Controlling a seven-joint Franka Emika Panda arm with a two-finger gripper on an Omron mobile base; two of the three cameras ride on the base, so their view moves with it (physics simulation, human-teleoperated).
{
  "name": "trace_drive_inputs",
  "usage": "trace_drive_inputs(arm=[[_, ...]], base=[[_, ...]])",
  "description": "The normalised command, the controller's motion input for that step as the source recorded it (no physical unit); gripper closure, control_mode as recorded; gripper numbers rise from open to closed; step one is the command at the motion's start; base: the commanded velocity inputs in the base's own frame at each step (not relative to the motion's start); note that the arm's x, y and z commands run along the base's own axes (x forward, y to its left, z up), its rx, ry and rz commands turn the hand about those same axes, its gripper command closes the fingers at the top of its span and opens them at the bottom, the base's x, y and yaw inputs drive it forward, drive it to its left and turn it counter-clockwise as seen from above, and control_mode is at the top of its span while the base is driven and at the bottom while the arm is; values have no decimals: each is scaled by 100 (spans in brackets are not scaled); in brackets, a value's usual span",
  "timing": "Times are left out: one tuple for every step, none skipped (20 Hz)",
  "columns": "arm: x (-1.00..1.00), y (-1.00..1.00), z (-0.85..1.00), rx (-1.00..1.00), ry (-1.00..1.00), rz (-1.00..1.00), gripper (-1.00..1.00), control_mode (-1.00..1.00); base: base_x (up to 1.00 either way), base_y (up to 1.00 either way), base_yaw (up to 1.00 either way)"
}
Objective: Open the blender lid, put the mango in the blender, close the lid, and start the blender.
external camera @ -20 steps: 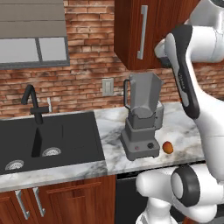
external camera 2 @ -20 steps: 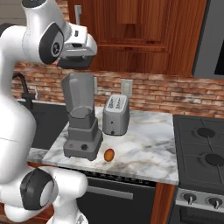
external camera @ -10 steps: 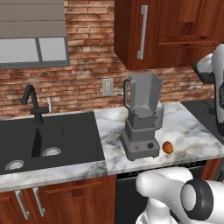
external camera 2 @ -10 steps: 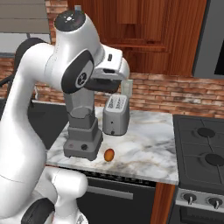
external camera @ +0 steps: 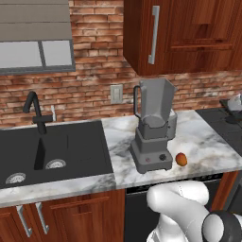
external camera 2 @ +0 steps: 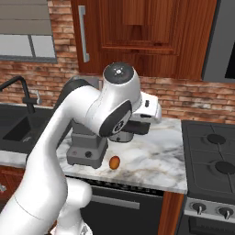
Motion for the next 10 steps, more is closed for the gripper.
trace_drive_inputs(arm=[[8, -31, -100, 0, 22, 0, 100, -100], [24, -29, -100, 0, 27, 0, 100, -100], [50, -21, -100, 0, 30, 0, 100, -100], [64, -18, -100, 0, 31, 0, 100, -100], [68, -16, -100, 0, 33, 0, 100, -100], [69, -14, -96, 0, 33, 0, 100, -100], [72, -16, -84, 1, 34, 0, 100, -100], [74, -14, -81, 0, 31, 0, 100, -100], [71, -14, -80, 0, 29, 0, 100, -100], [68, -16, -86, 0, 29, 0, 100, -100]], base=[[0, 0, 0], [0, 0, 0], [0, 0, 0], [0, 0, 0], [0, 0, 0], [0, 0, 0], [0, 0, 0], [0, 0, 0], [0, 0, 0], [0, 0, 0]])
